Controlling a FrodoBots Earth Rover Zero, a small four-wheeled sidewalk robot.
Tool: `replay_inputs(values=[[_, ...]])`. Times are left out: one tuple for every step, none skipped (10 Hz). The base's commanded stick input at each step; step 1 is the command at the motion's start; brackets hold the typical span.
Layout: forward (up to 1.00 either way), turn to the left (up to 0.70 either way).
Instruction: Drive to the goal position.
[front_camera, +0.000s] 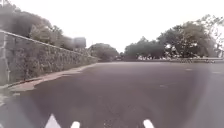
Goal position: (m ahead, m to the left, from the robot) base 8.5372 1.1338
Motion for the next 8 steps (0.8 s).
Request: replay_inputs(values=[[0.5, -0.11], [0.5, -0.16], [0.5, -0.21], [0.5, -0.27], [0.5, -0.32], [0.5, -0.33], [0.5, -0.22], [0.5, -0.11]])
